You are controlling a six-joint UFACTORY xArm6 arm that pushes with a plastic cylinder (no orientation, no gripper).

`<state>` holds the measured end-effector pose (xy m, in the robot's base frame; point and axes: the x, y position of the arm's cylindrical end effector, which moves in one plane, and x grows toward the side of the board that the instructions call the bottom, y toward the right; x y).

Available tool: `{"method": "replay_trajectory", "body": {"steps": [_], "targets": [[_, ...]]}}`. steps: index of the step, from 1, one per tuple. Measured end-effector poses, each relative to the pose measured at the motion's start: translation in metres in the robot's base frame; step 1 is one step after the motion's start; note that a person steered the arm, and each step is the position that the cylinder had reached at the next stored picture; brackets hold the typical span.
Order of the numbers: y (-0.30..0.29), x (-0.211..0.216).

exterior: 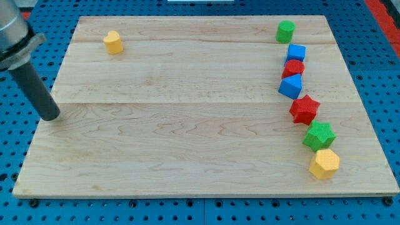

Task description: Push the heart to the bottom right of the green circle

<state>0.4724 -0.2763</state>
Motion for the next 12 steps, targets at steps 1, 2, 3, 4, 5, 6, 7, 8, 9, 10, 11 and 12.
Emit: {"method": "replay_trajectory", "body": {"steps": [1, 2, 3, 4, 5, 6, 7, 8, 9, 10, 11, 12], "targets": [[-0.028, -0.028], [-0.029, -0.032], [-0.028, -0.057], [-0.027, -0.141], [0.018, -0.166], [0.091, -0.195], [0.108, -0.211], [0.184, -0.213], [0.261, -0.213], [0.303, -0.224], [0.346, -0.231], [0.394, -0.228]]}}
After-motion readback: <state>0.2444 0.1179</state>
